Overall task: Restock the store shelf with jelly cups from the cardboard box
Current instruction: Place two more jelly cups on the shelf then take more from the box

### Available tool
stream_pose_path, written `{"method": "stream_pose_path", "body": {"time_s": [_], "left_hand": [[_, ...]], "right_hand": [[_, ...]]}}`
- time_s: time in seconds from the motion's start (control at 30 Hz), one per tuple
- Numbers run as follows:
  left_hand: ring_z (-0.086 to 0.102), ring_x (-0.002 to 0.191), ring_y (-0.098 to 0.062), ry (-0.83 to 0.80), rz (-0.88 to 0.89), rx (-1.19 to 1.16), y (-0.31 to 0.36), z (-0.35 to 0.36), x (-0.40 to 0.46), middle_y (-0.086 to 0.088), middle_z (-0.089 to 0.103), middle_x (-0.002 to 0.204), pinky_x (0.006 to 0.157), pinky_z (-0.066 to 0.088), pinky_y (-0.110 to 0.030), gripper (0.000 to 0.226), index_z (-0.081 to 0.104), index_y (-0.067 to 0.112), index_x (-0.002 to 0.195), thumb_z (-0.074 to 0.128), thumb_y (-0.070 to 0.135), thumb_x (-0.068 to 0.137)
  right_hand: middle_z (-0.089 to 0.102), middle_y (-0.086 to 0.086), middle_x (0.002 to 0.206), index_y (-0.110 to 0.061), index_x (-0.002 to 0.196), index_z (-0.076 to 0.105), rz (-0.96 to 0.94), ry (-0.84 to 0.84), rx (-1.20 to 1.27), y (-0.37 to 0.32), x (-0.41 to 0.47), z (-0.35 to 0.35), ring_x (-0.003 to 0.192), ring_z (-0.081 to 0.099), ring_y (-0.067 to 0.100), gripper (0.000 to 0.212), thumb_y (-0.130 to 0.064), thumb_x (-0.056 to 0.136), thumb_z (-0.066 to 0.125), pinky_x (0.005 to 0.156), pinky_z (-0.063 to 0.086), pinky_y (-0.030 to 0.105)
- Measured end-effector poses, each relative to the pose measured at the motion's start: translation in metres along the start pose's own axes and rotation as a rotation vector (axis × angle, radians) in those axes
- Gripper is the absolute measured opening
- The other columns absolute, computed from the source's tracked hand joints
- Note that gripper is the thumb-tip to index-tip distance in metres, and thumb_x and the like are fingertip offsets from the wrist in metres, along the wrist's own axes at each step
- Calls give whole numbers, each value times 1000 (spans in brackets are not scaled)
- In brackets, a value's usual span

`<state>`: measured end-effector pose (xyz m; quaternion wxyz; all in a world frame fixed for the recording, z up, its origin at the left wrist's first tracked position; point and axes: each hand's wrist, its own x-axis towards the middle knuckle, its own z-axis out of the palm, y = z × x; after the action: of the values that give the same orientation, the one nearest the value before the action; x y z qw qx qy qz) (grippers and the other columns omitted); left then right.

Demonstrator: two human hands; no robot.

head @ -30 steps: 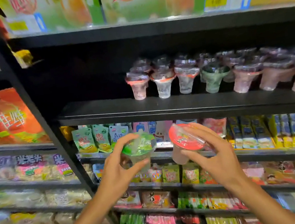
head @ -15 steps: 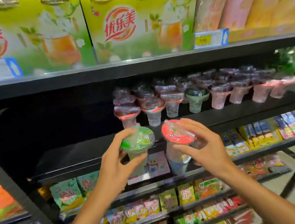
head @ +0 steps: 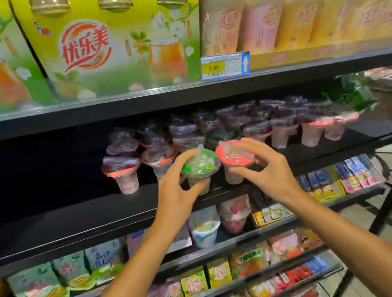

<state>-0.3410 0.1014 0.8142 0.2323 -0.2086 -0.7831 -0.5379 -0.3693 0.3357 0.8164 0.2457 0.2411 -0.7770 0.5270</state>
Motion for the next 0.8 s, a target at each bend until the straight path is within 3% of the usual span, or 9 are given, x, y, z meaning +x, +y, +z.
{"method": "stream_pose_path", "body": {"time_s": [0.07, 0.2, 0.3, 0.47, 0.7, 0.8], "left_hand": [[58, 123, -5, 29, -21, 28, -9, 11, 4, 20, 60, 131, 104, 50, -33, 59, 55, 32, 133, 80, 12, 84], [55, 126, -5, 52, -58, 87, -19, 21, 9, 19, 56, 138, 105, 49, -38, 59, 52, 31, 138, 78, 15, 88], [51, 129, -1, 25, -77, 190, -22, 21, 11, 18, 52, 143, 108, 46, -31, 68, 42, 40, 146, 76, 21, 90], [41, 127, 13, -28, -88, 327, -21, 15, 1, 27, 42, 144, 96, 31, 1, 82, 26, 48, 152, 75, 23, 90], [52, 127, -2, -53, -90, 345, -21, 10, 5, 13, 52, 146, 92, 36, 2, 83, 26, 49, 151, 76, 22, 90], [51, 129, -2, -62, -85, 349, -20, 10, 4, 13, 51, 148, 98, 38, -4, 83, 25, 49, 151, 75, 22, 91]], "right_hand": [[57, -14, 139, -42, 126, 64, 4, -16, 18, 11, 6, 0, 139, 48, 7, 55, -28, 77, 85, 108, 49, 30], [59, -8, 139, -40, 128, 63, 22, -29, 63, 23, 11, -3, 133, 54, 7, 52, -24, 83, 82, 106, 51, 37], [58, -13, 139, -38, 137, 56, 12, -75, 37, 22, 11, -3, 128, 57, 5, 58, -27, 86, 81, 105, 52, 35], [57, -15, 138, -33, 140, 48, 25, -98, 29, 23, 5, -1, 125, 57, 1, 68, -17, 84, 83, 103, 50, 25], [58, -9, 137, -31, 141, 44, 82, -181, 91, 32, 11, -10, 123, 59, 0, 71, -5, 85, 79, 101, 50, 20], [56, -16, 135, -30, 146, 38, 112, -199, 82, 34, 11, -10, 120, 60, -1, 75, -5, 87, 77, 98, 50, 17]]}}
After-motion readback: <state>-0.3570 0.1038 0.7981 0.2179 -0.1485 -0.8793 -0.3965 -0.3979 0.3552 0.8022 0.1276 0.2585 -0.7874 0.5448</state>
